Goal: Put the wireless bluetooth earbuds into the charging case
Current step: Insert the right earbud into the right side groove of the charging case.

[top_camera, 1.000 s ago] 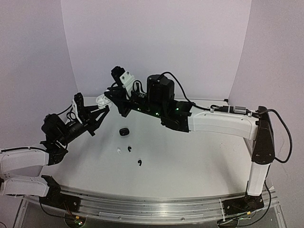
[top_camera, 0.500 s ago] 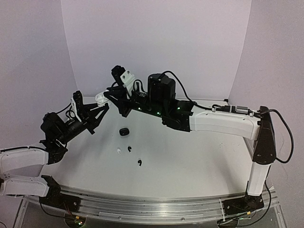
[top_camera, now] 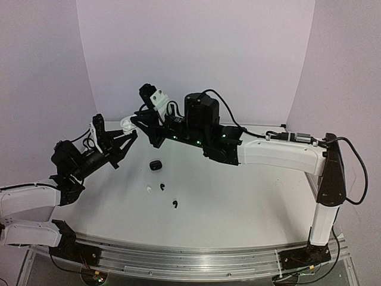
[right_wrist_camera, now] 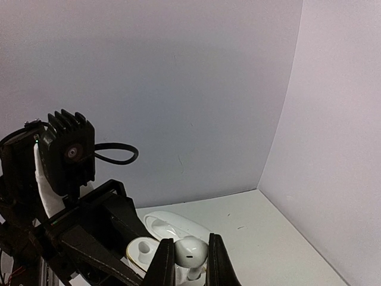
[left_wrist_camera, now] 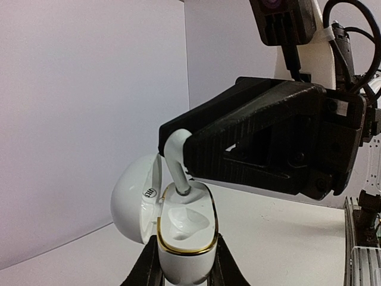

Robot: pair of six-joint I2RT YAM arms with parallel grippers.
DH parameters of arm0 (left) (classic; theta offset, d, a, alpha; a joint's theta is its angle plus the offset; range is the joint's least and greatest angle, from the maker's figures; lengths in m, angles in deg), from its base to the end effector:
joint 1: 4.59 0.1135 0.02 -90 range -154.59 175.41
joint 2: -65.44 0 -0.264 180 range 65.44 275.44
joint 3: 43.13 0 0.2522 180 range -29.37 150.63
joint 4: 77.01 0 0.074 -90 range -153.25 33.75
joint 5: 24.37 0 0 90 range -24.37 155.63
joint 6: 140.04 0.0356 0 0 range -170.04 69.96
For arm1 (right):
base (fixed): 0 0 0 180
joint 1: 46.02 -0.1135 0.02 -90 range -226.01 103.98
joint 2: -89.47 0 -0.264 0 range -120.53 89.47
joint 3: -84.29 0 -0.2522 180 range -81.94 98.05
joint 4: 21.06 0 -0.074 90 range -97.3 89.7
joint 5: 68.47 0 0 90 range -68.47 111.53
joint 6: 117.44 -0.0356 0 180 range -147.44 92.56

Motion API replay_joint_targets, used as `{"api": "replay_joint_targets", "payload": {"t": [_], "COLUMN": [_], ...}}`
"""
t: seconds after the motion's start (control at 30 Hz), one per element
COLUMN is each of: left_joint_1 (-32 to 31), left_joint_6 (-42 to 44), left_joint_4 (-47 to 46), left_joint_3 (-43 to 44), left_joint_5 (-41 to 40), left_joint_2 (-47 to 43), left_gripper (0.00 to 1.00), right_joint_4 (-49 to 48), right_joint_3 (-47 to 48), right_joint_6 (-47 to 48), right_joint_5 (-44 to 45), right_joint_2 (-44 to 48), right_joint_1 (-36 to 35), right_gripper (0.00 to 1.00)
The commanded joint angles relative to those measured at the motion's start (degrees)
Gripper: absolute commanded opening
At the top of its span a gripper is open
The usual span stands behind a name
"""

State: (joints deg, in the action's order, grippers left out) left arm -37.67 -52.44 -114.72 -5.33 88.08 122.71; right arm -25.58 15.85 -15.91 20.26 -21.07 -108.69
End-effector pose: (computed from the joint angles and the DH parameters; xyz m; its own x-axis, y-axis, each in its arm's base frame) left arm 0.1740 -0.1296 0.2850 0.2282 -0.1948 -0.9539 0.8186 0.5688 0.0797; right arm 0.2169 0.4213 0.3758 0.2230 -0.0038 -0.9748 -0.8713 0.4477 -0.2010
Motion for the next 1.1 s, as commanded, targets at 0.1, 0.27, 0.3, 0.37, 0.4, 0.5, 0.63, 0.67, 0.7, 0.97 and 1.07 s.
{"api": "replay_joint_targets", "payload": {"t": [0.1, 0.27, 0.3, 0.37, 0.4, 0.5, 0.63, 0.67, 0.7, 0.97, 1.07], "left_joint_1": [-0.2, -0.2, -0.1, -0.1, -0.2, -0.1, -0.1, -0.1, -0.1, -0.1, -0.1], "left_joint_6": [0.4, 0.0, 0.0, 0.1, 0.2, 0.4, 0.1, 0.1, 0.1, 0.2, 0.4], "left_joint_4": [-1.0, -2.2, -2.5, -2.7, -2.7, -3.0, -3.2, -3.2, -3.3, -3.8, -4.3], "left_joint_3": [3.2, 3.4, 3.4, 3.5, 3.5, 3.6, 3.7, 3.8, 3.8, 4.1, 4.3], "left_joint_5": [0.0, 0.0, -0.2, -1.0, -1.3, -1.7, -1.9, -2.0, -2.2, -3.5, -3.6], "left_joint_2": [-0.7, -0.2, -0.2, -0.3, -0.3, -0.4, -0.2, -0.2, -0.2, 0.1, 0.3], "left_gripper": [0.00, 0.00, 0.00, 0.00, 0.00, 0.00, 0.00, 0.00, 0.00, 0.00, 0.00], "right_joint_4": [-0.3, 0.1, 0.1, 0.1, 0.1, 0.1, 0.2, 0.3, 0.3, 0.3, 0.3], "right_joint_3": [0.7, 1.2, 1.2, 0.8, 0.4, -0.3, -0.3, -0.1, -0.1, 0.4, 0.8], "right_joint_6": [0.9, 0.6, 0.5, 0.6, 0.9, 2.7, 5.1, 5.8, 6.4, 6.9, 7.6], "right_joint_5": [1.3, 1.3, 1.3, 1.4, 2.1, 4.1, 6.3, 7.2, 8.0, 12.6, 15.1], "right_joint_2": [1.3, 0.1, 0.0, 0.0, 0.0, 0.1, -0.3, -0.6, -0.8, -2.1, -2.6], "right_joint_1": [0.0, 0.0, 0.0, -0.1, -0.1, -0.2, -0.8, -1.1, -1.3, -2.5, -3.3], "right_gripper": [0.00, 0.00, 0.00, 0.00, 0.00, 0.00, 0.00, 0.00, 0.00, 0.00, 0.00]}}
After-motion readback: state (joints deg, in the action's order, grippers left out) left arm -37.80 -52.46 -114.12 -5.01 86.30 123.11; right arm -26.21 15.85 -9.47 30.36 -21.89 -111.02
